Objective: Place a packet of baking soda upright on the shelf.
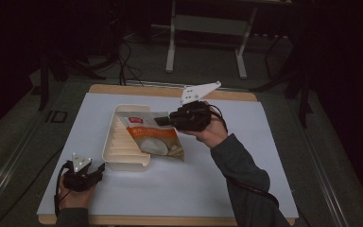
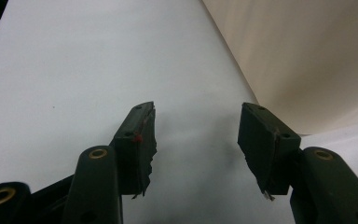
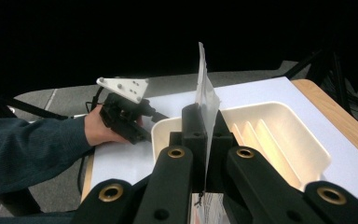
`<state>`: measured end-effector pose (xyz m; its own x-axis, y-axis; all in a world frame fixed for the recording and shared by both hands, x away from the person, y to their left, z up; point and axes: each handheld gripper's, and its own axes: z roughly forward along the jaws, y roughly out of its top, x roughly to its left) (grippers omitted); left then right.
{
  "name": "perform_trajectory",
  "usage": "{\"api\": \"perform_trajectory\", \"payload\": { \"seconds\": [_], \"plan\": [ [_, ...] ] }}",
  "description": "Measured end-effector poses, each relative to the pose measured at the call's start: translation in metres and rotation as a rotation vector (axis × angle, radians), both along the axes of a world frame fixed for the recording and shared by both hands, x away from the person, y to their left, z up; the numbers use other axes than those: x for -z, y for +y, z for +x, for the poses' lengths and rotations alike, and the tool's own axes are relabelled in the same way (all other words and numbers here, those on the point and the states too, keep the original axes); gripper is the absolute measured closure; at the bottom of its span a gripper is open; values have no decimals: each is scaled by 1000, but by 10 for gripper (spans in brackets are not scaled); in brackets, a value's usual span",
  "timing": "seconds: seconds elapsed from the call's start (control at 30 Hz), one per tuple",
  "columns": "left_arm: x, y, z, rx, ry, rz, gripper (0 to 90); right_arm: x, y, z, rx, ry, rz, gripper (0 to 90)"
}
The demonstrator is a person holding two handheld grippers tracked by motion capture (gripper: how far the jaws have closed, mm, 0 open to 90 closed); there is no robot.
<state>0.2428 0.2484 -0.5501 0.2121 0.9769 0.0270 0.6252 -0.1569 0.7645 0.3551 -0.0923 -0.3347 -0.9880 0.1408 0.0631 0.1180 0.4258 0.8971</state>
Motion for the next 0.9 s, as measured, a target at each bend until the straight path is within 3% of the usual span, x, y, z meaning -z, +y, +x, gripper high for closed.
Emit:
{"api": "perform_trajectory", "payload": {
  "seconds": [0.5, 0.9],
  "plan": [
    [0, 0, 0, 3, 2, 0, 462, 1, 35, -8, -72, 6, -4, 900],
    [0, 1, 0, 2, -4, -9, 460, 9, 67, -3, -101, 28, 18, 900]
  ]
}}
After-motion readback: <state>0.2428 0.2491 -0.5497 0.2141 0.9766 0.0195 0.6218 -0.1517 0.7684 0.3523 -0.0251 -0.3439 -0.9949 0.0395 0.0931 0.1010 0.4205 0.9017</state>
